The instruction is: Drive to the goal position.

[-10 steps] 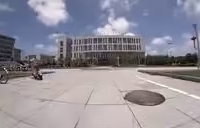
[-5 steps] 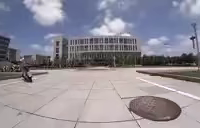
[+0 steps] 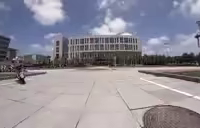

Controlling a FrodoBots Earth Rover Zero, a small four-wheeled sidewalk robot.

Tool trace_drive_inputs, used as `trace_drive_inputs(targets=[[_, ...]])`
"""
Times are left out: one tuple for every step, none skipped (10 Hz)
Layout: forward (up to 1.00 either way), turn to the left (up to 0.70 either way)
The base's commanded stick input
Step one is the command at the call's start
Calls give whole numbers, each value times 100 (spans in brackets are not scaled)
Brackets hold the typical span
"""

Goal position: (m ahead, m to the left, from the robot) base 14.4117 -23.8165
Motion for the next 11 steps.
trace_drive_inputs(targets=[[100,-7],[100,0],[100,0],[100,0],[100,0],[100,0],[100,0],[100,0],[100,0],[100,0],[100,0]])
